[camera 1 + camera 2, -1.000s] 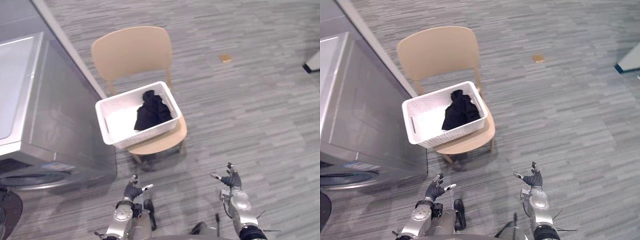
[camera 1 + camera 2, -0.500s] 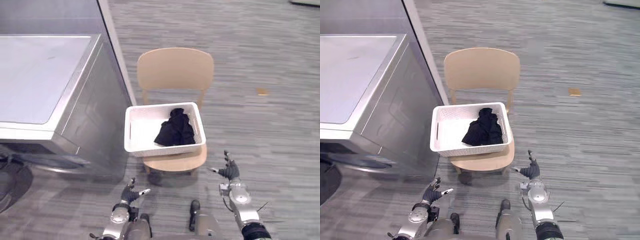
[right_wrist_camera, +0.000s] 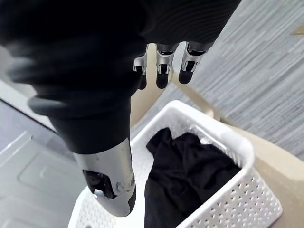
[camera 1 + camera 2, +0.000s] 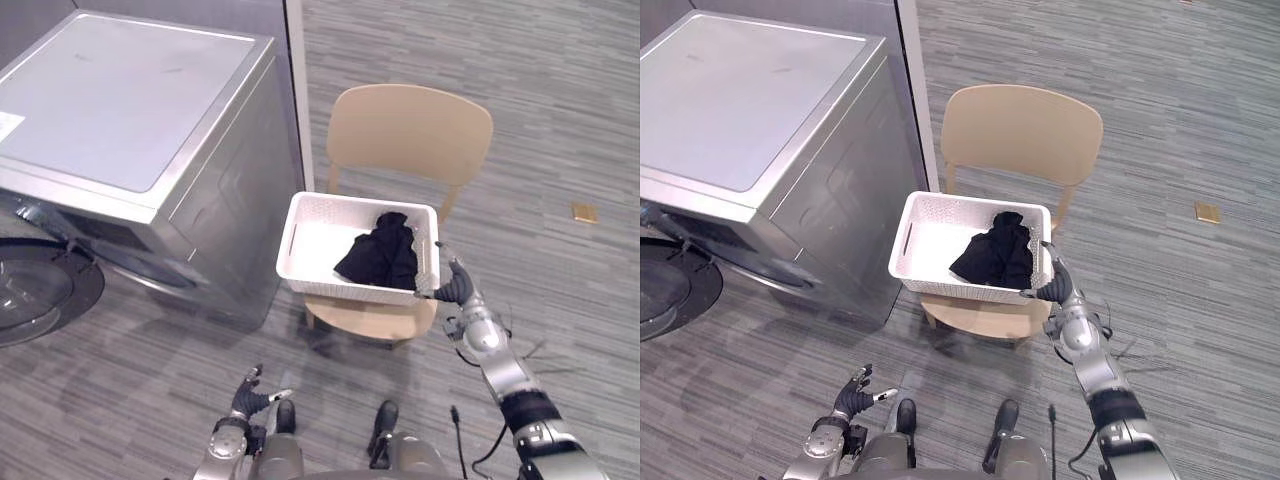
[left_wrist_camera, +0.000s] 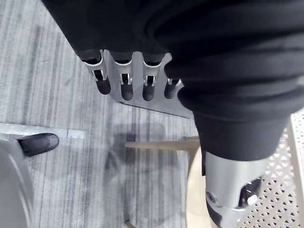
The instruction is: Pick up the laundry basket with both hands and put the clothes into the washing machine.
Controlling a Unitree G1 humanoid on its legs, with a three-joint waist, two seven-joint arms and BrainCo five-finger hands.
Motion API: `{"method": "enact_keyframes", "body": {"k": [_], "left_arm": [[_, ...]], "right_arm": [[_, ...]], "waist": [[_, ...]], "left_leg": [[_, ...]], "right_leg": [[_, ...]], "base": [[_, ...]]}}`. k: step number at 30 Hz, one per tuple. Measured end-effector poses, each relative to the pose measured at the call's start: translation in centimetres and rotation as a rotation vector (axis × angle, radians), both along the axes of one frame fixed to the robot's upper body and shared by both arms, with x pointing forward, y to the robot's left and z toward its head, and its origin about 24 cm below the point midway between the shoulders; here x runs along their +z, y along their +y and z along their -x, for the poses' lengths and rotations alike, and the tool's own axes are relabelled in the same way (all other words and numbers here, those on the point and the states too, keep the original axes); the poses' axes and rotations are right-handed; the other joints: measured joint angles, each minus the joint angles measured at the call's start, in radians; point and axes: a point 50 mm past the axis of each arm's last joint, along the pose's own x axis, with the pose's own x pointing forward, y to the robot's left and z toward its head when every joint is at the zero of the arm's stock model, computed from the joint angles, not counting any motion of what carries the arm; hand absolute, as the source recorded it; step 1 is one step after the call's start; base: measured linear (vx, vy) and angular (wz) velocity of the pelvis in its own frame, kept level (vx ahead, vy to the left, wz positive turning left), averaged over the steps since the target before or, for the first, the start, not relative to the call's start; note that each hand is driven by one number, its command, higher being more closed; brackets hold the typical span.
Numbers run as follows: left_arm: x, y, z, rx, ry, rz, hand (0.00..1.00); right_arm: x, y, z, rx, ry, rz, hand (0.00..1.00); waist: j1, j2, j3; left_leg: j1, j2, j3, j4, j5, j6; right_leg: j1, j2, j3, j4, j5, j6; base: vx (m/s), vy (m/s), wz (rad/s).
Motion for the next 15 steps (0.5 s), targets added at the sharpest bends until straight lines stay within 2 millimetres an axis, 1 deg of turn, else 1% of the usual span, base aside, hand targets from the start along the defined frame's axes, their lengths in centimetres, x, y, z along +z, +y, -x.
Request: {"method": "enact_keyframes", "body": {"k": [1, 2, 3, 4, 5, 6, 7, 8, 9, 10, 11, 12, 13, 14, 15], "left_arm": [[0.0, 0.0, 0.0, 0.000, -0.001, 0.000, 0.00], [0.1, 0.0, -0.2, 0.000, -0.005, -0.001, 0.00], [0.1, 0.0, -0.2, 0.000, -0.006, -0.001, 0.00], [0.2, 0.0, -0.6, -0.002, -0.014, -0.002, 0.00], [0.4, 0.1, -1.0, -0.001, -0.028, -0.003, 0.00], [0.5, 0.1, -1.1, -0.002, -0.031, -0.004, 0.00], [0.6, 0.3, -1.3, -0.004, -0.041, -0.009, 0.00], [0.7, 0.5, -1.4, -0.004, -0.046, -0.016, 0.00], [0.7, 0.5, -1.5, -0.004, -0.050, -0.016, 0.00], [0.9, 0.6, -1.9, 0.001, -0.064, -0.016, 0.00], [1.2, 0.6, -2.5, 0.009, -0.081, -0.010, 0.00], [1.3, 0.6, -2.7, 0.012, -0.089, -0.007, 0.00], [1.6, 0.5, -3.2, 0.008, -0.104, -0.006, 0.00], [2.0, 0.3, -3.9, 0.006, -0.129, -0.001, 0.00], [2.3, 0.3, -4.4, 0.022, -0.157, 0.014, 0.00]], "right_arm": [[0.8, -0.3, -1.0, 0.009, -0.003, 0.048, 0.00], [2.1, -0.8, -2.2, 0.008, -0.022, 0.096, 0.00], [2.6, -1.1, -2.6, 0.007, -0.027, 0.120, 0.00], [3.8, -2.1, -3.4, -0.005, -0.037, 0.176, 0.00], [5.1, -3.2, -4.2, -0.030, -0.044, 0.228, 0.00], [5.6, -3.5, -4.5, -0.038, -0.048, 0.245, 0.00], [7.1, -4.1, -5.3, -0.054, -0.066, 0.280, 0.00], [8.8, -4.4, -6.2, -0.070, -0.091, 0.311, 0.00], [9.4, -4.7, -6.4, -0.076, -0.097, 0.329, 0.00], [10.8, -5.1, -6.9, -0.093, -0.110, 0.361, 0.00], [12.3, -5.5, -7.4, -0.117, -0.128, 0.386, 0.00], [12.9, -5.6, -7.6, -0.122, -0.135, 0.403, 0.00], [13.9, -6.0, -7.8, -0.133, -0.146, 0.432, 0.00], [15.4, -6.3, -8.1, -0.146, -0.170, 0.463, 0.00], [17.1, -6.1, -8.5, -0.151, -0.201, 0.493, 0.00]], "waist": [[0.001, 0.007, 0.008], [0.005, 0.016, 0.031], [0.009, 0.020, 0.038], [0.021, 0.030, 0.059], [0.025, 0.041, 0.077], [0.025, 0.044, 0.083], [0.028, 0.048, 0.098], [0.042, 0.053, 0.112], [0.050, 0.055, 0.117], [0.057, 0.059, 0.134], [0.061, 0.060, 0.154], [0.064, 0.061, 0.161], [0.071, 0.062, 0.169], [0.079, 0.067, 0.193], [0.080, 0.069, 0.212]], "left_leg": [[-0.031, -0.006, -0.006, 0.000, 0.015, 0.002], [-0.060, -0.014, -0.021, -0.001, 0.025, 0.009], [-0.071, -0.017, -0.028, -0.004, 0.022, 0.012], [-0.092, -0.020, -0.032, -0.016, 0.023, 0.015], [-0.105, -0.023, -0.039, -0.028, 0.023, 0.016], [-0.112, -0.024, -0.043, -0.033, 0.027, 0.021], [-0.128, -0.025, -0.053, -0.042, 0.045, 0.027], [-0.149, -0.024, -0.057, -0.057, 0.078, 0.026], [-0.157, -0.024, -0.058, -0.062, 0.089, 0.028], [-0.172, -0.025, -0.064, -0.072, 0.106, 0.029], [-0.190, -0.028, -0.074, -0.084, 0.131, 0.029], [-0.196, -0.029, -0.076, -0.090, 0.142, 0.029], [-0.214, -0.031, -0.081, -0.100, 0.150, 0.030], [-0.228, -0.038, -0.084, -0.104, 0.167, 0.025], [-0.252, -0.040, -0.086, -0.104, 0.173, 0.024]], "right_leg": [[-0.021, -0.008, -0.014, 0.005, 0.002, 0.003], [-0.044, -0.017, -0.026, 0.018, 0.002, 0.007], [-0.051, -0.020, -0.030, 0.020, 0.000, 0.006], [-0.061, -0.028, -0.045, 0.024, -0.001, 0.005], [-0.074, -0.036, -0.058, 0.029, -0.001, 0.006], [-0.080, -0.039, -0.064, 0.032, -0.001, 0.006], [-0.099, -0.049, -0.074, 0.044, -0.001, 0.006], [-0.126, -0.050, -0.077, 0.055, -0.001, 0.005], [-0.136, -0.050, -0.077, 0.058, 0.000, 0.006], [-0.154, -0.052, -0.082, 0.064, 0.005, 0.008], [-0.175, -0.056, -0.089, 0.075, 0.009, 0.003], [-0.185, -0.058, -0.090, 0.078, 0.010, 0.001], [-0.207, -0.062, -0.090, 0.085, 0.011, 0.001], [-0.223, -0.066, -0.089, 0.088, 0.014, -0.004], [-0.248, -0.069, -0.086, 0.088, 0.019, -0.006]], "base": [[-0.19, 0.035, 0.35], [-0.20, 0.034, 0.38], [-0.22, 0.033, 0.39], [-0.20, 0.022, 0.53], [-0.18, 0.027, 0.58], [-0.10, 0.022, 0.58], [-0.06, 0.011, 0.32], [-0.06, 0.001, 0.21], [-0.04, -0.009, 0.11], [-0.01, -0.021, 0.17], [0.01, -0.022, 0.19], [0.03, -0.027, 0.14], [0.05, -0.026, 0.09], [0.05, -0.043, 0.09], [0.03, -0.038, 0.06]]}}
